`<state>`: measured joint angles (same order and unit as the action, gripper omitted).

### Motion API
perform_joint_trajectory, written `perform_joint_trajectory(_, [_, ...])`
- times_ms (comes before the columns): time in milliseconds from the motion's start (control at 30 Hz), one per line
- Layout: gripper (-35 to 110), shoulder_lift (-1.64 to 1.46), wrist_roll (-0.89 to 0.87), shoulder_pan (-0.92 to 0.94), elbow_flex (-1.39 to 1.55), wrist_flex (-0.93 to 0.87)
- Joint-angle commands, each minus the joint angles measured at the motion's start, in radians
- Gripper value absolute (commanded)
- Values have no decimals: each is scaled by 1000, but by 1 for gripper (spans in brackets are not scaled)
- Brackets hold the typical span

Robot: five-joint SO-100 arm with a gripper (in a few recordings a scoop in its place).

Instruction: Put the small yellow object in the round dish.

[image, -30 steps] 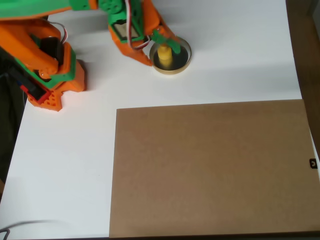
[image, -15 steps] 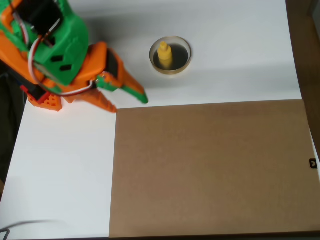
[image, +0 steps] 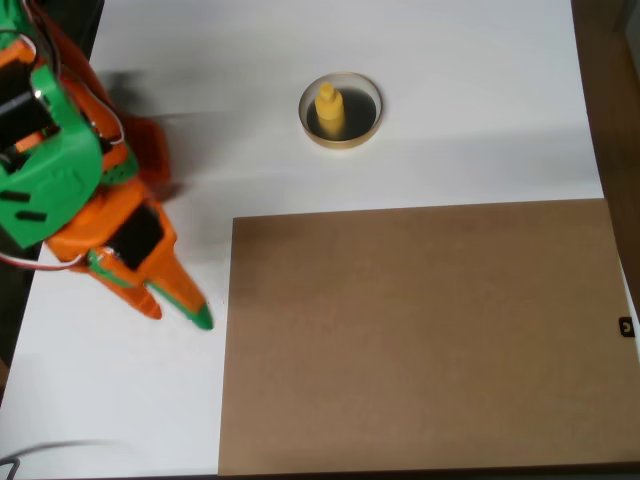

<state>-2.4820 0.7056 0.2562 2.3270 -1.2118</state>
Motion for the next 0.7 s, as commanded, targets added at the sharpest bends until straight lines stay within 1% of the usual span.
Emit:
perform_joint_trajectory(0, [21,-34,-31,120,29,77])
perform_joint_trajectory(200, [22,-34,-186,249,92,247])
perform_joint_trajectory(367, [21,-35,-316,328,133,345])
perform_joint_trajectory(667, [22,-163,-459,472,301,503])
